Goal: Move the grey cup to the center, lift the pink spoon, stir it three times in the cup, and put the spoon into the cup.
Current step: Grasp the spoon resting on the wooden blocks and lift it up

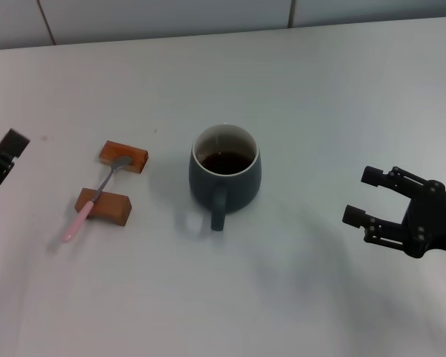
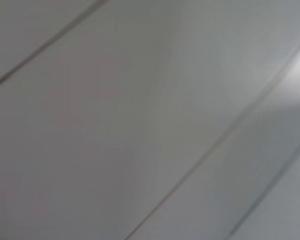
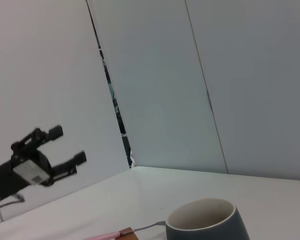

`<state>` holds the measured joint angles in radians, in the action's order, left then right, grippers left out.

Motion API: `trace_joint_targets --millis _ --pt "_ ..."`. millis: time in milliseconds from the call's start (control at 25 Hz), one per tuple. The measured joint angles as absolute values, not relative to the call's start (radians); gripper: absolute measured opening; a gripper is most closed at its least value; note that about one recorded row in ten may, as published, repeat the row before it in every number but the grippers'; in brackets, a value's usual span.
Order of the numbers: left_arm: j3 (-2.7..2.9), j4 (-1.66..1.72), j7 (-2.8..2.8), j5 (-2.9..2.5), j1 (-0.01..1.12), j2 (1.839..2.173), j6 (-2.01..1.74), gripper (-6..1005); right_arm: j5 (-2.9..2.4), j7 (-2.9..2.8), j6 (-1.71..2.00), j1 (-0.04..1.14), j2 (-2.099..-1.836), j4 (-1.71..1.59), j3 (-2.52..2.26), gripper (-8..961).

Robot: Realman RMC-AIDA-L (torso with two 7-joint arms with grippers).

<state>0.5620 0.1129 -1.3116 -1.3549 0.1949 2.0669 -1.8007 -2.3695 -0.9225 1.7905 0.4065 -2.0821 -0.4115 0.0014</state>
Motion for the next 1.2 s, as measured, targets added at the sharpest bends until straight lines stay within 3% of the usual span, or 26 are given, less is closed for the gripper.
trace_joint_targets --millis 560,1200 --pt "0.521 -0.024 -1.392 -1.349 0.133 2.07 -1.635 859 -2.375 -0.904 1.791 0.41 -2.081 -0.421 -0.025 840" --pt "0.527 -0.146 -1.367 -1.36 0.138 2.074 -1.55 860 -2.376 -0.902 1.792 0.413 -2.079 -0.448 -0.047 840"
